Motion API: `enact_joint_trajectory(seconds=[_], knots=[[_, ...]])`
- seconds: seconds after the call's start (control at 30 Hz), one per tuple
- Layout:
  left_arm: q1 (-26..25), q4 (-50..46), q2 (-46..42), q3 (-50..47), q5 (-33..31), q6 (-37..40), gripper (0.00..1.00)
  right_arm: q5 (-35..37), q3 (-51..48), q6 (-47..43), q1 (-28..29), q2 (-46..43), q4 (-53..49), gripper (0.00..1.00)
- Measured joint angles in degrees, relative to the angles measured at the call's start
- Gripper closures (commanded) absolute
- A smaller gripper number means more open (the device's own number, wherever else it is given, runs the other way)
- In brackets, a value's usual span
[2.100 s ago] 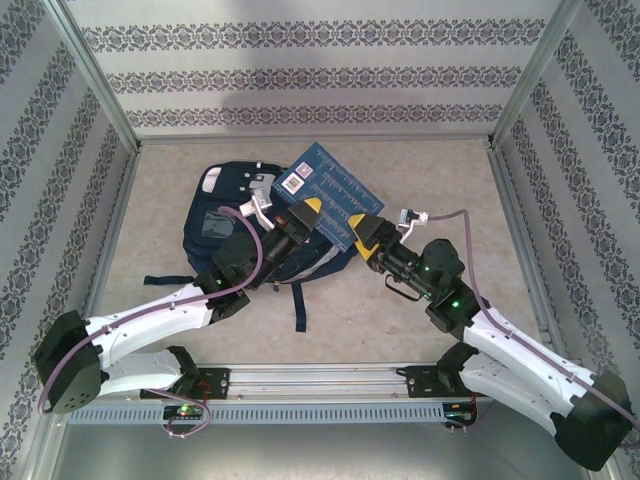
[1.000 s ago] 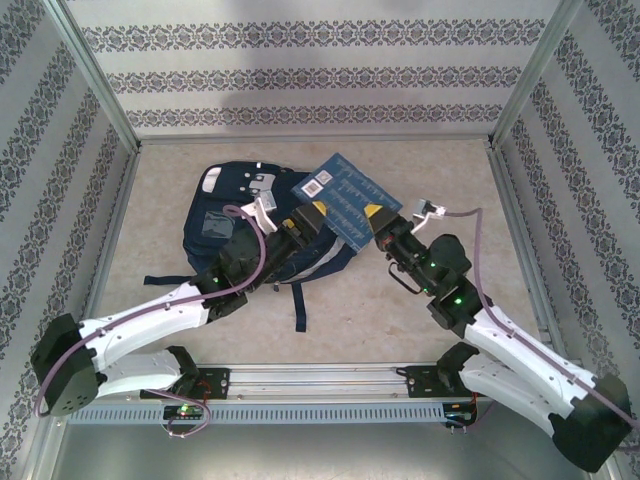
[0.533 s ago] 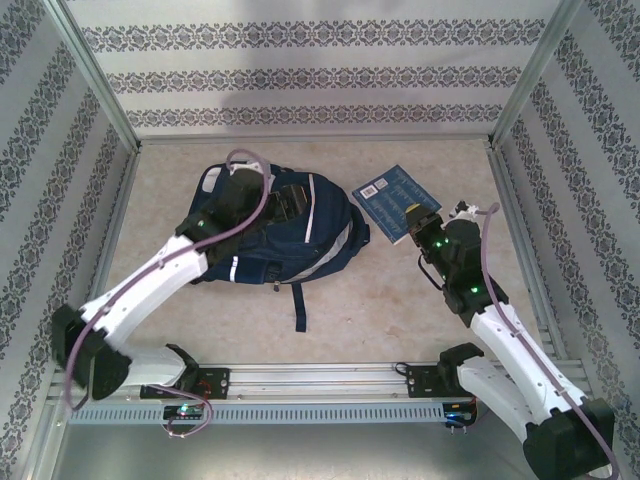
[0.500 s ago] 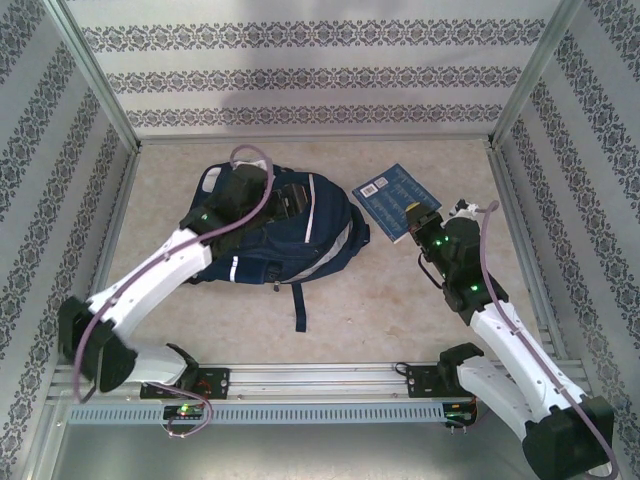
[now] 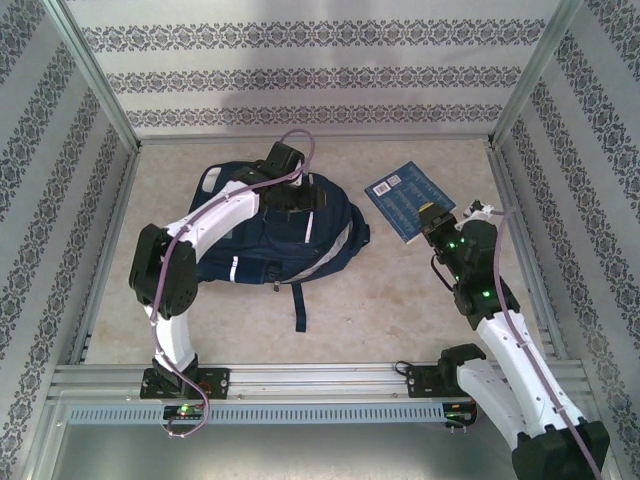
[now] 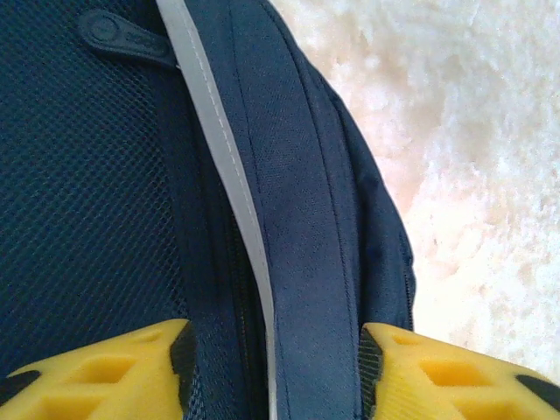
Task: Pack the student bag
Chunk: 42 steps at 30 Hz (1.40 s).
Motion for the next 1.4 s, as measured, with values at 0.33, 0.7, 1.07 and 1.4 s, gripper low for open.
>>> enact_joint_trajectory(seconds=[0.33,0.7,1.07,1.4], knots=[[0.1,0.1,2.0,0.5,6.3,1.2,0.77,-5.8,-4.6,-0.2,-4.3,-0.8,-2.5,1.0],[0.1,-3.0,7.5,5.0,6.9,4.2,0.82,-8.2,-5.0,-0.2,-4.7,-0.9,-2.8,1.0],[0.2,-9.1,6.1,8.3,4.8,9.2,1.0,-9.2,-4.0,-3.2,-5.5,-2.5,-7.8,1.0],[0.8,-20.7,-12.5,9.6,-0.6,14.6,1.0,-15.8,-2.8,-6.1,-5.5,-3.4,-9.1,1.0]])
